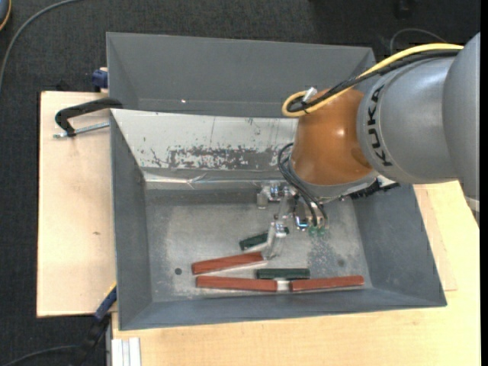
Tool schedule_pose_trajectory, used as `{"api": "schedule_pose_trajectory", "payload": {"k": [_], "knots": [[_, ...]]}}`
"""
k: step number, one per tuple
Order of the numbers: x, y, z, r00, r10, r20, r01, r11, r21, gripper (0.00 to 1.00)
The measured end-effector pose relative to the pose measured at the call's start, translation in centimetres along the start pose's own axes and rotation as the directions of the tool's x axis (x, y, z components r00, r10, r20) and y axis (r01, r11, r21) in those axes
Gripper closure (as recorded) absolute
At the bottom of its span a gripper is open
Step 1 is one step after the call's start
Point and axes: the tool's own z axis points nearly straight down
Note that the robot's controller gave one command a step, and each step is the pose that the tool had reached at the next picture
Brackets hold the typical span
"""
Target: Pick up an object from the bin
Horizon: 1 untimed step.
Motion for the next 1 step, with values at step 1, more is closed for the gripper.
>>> {"api": "schedule_pose_trajectory", "payload": {"k": [1], "knots": [[1.72, -2.02, 3.21, 0.986, 0.166, -0.002, -0.166, 0.986, 0.000, 0.00]]}}
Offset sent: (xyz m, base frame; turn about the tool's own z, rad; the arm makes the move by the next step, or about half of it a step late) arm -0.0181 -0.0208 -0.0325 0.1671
